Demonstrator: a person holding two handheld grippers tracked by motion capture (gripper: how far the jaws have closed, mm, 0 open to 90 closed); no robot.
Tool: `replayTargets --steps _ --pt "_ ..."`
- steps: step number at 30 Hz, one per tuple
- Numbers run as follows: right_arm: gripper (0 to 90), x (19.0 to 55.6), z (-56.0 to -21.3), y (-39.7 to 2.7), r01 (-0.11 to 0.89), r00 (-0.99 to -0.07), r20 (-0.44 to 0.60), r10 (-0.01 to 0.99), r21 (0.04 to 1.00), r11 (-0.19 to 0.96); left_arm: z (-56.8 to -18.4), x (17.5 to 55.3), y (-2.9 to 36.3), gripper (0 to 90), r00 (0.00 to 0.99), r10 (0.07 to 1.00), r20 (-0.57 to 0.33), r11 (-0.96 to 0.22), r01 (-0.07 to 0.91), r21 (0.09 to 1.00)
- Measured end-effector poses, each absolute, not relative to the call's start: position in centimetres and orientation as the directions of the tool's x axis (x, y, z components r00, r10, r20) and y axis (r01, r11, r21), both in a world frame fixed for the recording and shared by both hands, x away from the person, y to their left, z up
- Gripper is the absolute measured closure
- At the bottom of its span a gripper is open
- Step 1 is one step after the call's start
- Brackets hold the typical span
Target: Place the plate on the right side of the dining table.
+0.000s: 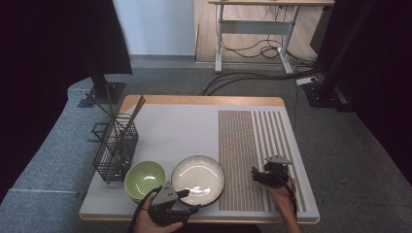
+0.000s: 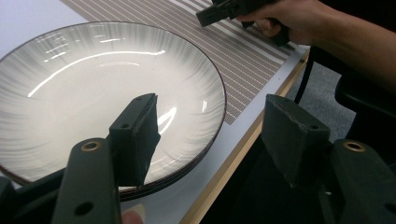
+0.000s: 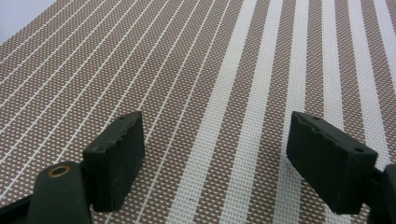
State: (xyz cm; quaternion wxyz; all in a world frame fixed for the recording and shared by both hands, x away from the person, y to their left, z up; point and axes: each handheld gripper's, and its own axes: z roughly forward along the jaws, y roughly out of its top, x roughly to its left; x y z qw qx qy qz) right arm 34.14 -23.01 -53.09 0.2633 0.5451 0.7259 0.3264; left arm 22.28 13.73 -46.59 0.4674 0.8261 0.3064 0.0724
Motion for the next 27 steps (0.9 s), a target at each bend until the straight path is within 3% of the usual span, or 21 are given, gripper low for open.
replayTargets --steps 27 --pt "19.8 33.7 -53.1 -22.8 0.620 -0.279 -0.023 0.960 0.759 0.198 -48.5 24.8 12.7 36.5 0.801 0.575 -0.168 -0.413 0.462 0.785"
